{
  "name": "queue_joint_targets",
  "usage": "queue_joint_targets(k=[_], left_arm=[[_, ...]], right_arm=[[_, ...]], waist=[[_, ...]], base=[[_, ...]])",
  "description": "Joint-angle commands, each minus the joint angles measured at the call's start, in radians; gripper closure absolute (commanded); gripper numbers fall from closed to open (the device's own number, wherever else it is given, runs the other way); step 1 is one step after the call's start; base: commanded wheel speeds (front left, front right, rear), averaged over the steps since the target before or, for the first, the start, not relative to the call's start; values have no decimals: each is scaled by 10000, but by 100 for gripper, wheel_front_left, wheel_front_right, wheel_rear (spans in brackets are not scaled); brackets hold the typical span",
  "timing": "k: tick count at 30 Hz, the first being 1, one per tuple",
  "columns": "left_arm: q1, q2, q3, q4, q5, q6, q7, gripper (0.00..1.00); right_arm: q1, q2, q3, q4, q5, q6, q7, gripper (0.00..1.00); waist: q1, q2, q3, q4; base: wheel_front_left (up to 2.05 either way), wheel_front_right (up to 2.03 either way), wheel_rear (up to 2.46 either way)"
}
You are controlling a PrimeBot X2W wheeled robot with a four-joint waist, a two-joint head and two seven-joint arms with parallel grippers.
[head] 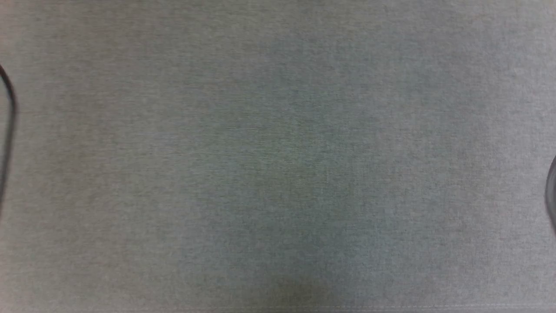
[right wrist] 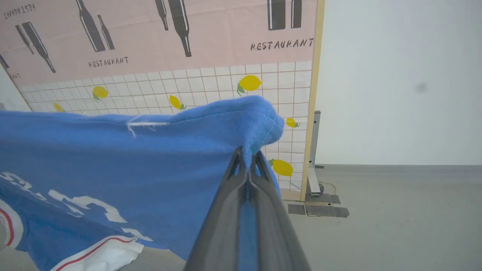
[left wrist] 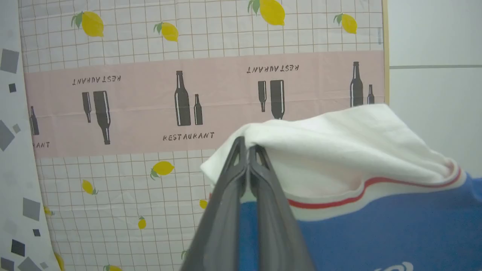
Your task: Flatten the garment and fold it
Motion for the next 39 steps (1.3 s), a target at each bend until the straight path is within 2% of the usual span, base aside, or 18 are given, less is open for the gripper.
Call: queue_joint_targets(k=[1, 8, 13, 19, 23, 28, 35, 39], left_arm=[[552, -138, 32, 32, -154, -164, -80, 100], [3514, -521, 553, -730, -192, -397, -87, 100], [6504, -875, 894, -1470, -312, -396, -88, 100], [10059, -1465, 703, -2260, -798, -223, 26, 100], [12154, -1703, 634, -2950, -1067, 226, 208, 100], [14349, -1737, 488, -3832, -1257, 702, 603, 100], [16998, -1726, 466, -4775, -1715, 1576, 1635, 100], [17897, -1734, 406, -5054, -2019, 1866, 2289, 100]], right_arm=[[565, -171, 158, -9, 341, -15, -151, 100], [3537, -778, 995, -653, 1881, -15, -540, 100], [6431, -1061, 1521, -1362, 2857, -15, -614, 100], [9867, -883, 1346, -2424, 3816, -15, -865, 100], [11931, -782, 1042, -2969, 3978, -15, -749, 100], [14011, -776, 805, -3520, 3702, -15, -313, 100], [15843, -907, 1008, -4258, 3472, -15, 765, 100], [16470, -854, 834, -4441, 3305, -15, 1562, 100]], waist=[[-2, 0, -317, 206], [-2, 0, -1812, 557], [-2, 0, -3255, 717], [-2, 0, -4723, 955], [-2, 0, -5326, 1079], [-2, 0, -5810, 1135], [-2, 0, -6197, 995], [-2, 0, -6188, 982]], base=[[0, 0, 0], [0, 0, 0], [0, 0, 0], [0, 0, 0], [0, 0, 0], [0, 0, 0], [0, 0, 0], [0, 0, 0]])
